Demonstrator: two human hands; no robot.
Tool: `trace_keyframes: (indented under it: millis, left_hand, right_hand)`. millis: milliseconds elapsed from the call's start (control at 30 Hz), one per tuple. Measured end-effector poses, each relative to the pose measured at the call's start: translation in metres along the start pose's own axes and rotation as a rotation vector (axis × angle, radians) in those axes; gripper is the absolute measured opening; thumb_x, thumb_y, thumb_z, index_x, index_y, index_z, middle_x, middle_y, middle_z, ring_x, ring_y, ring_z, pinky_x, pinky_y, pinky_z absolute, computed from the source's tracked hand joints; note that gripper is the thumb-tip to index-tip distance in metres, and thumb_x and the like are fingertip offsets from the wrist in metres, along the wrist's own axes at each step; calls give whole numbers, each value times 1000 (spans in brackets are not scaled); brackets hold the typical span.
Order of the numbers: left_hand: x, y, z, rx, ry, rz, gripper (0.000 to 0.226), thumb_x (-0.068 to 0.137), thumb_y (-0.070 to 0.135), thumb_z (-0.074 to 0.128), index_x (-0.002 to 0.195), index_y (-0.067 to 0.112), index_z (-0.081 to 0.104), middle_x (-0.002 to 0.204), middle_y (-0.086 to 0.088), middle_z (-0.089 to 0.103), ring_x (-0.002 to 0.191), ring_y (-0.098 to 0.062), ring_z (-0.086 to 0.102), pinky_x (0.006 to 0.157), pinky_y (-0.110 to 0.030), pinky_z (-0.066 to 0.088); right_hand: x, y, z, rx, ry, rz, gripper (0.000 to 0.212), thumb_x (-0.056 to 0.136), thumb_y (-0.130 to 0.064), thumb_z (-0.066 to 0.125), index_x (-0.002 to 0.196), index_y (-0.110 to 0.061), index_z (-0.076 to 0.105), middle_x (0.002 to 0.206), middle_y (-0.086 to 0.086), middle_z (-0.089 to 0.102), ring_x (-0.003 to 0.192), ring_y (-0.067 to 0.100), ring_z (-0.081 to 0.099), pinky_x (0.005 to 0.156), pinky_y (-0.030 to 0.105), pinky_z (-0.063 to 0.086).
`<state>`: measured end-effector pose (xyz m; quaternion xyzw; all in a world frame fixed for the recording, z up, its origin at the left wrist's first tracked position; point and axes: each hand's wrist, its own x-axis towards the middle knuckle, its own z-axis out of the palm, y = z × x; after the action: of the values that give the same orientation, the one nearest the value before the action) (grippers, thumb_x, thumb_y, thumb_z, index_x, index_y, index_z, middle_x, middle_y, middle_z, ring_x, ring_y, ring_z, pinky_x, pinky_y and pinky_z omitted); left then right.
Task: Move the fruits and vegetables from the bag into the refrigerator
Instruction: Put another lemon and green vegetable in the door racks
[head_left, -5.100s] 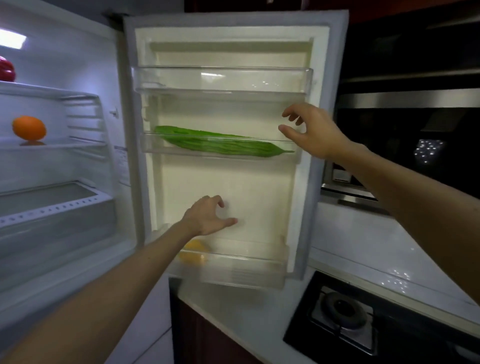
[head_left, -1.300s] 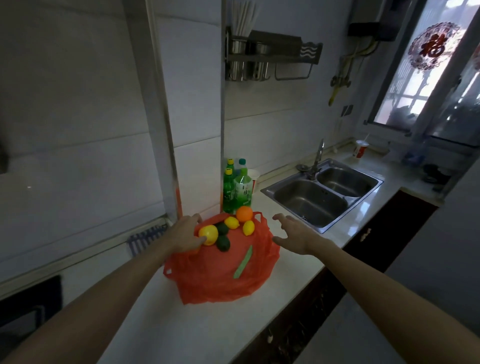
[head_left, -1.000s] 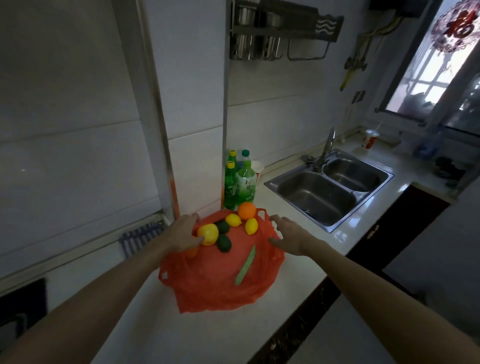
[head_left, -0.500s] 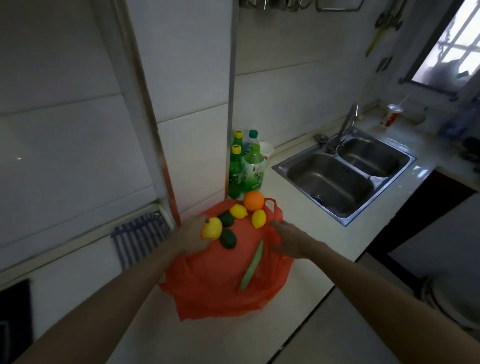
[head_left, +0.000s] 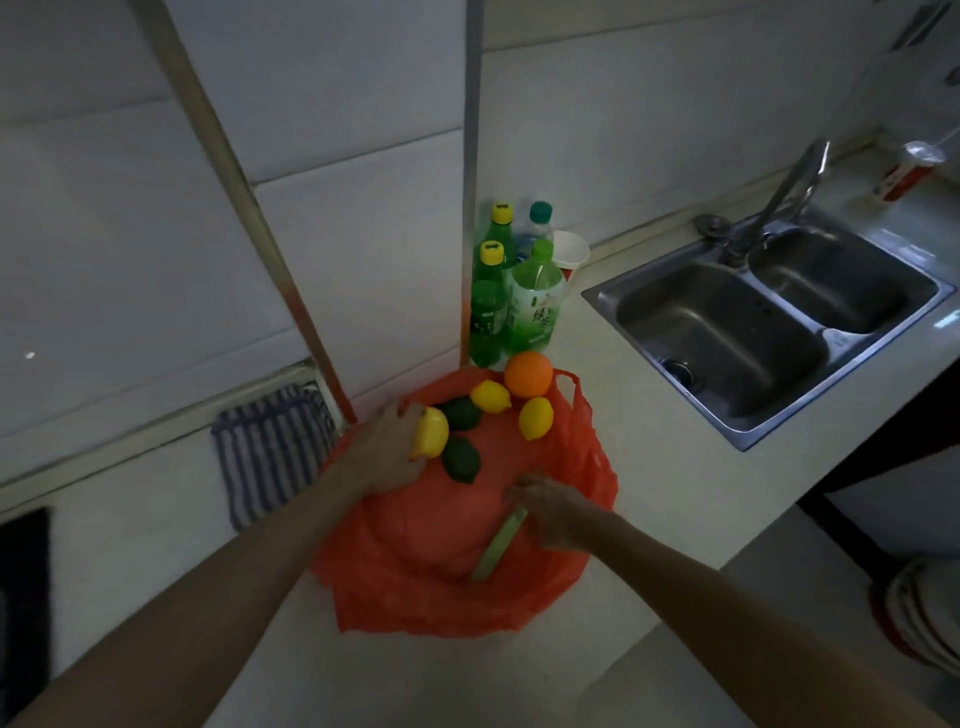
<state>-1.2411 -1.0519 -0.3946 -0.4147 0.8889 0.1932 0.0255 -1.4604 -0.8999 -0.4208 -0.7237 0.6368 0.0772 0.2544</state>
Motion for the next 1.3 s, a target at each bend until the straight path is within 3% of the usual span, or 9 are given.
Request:
trace_keyframes:
  millis: [100,300,633,833,967,1167,1300]
  left_hand:
    - [12,2,5,6,-4,-22,69,79,30,67,138,12,36,136,-20,39,117,-40,47,87,-42,44]
    - [27,-1,14,6,-3,-52,72,77,34,70,138,17,35,136,-19,40,119,-39,45,91,-43,45]
    - [15,5,8,-103,27,-67,71,77,30,73,137,15,37,135,-16,42,122,-36,43,97,-39,37]
    - [-7,16,-17,-172,135,-63,77,74,29,76,139,12,39,135,-15,44,125,-32,43,104,-40,38]
    - [-31,22,-35,-150,203,-87,77,72,31,77,138,14,41,129,-14,47,122,-30,45,103,-36,37]
    - [-72,24,-61,-168,298,-162,73,71,33,78,133,16,43,126,-10,48,117,-29,48,98,-34,39]
    - [-110,18,-77,-158,387,-279,76,69,42,76,134,20,44,131,-4,47,124,-26,43,102,-29,29]
  right_hand:
    - [11,3,7,-96,42,-84,42,84,-9,59,124,-20,54,126,7,50,120,27,47,105,41,38]
    - [23,7,11,-145,54,-143,34,82,-17,62,114,-25,57,118,5,50,114,27,44,94,47,42]
    - [28,9,-3,-112,32,-170,31,84,-22,61,115,-28,58,121,0,49,117,22,41,93,40,37]
    - [30,5,-25,-175,63,-233,34,87,-25,60,121,-27,58,125,2,49,119,23,41,98,40,36]
    - [31,2,-42,-235,131,-285,34,87,-23,61,121,-25,58,128,2,48,123,24,41,94,40,34]
    - [33,-4,-76,-257,198,-262,26,86,-23,60,112,-25,60,117,3,49,115,26,43,87,40,38]
    - [38,-25,-94,-164,273,-315,20,83,-27,59,102,-26,63,107,0,54,108,23,49,84,35,38]
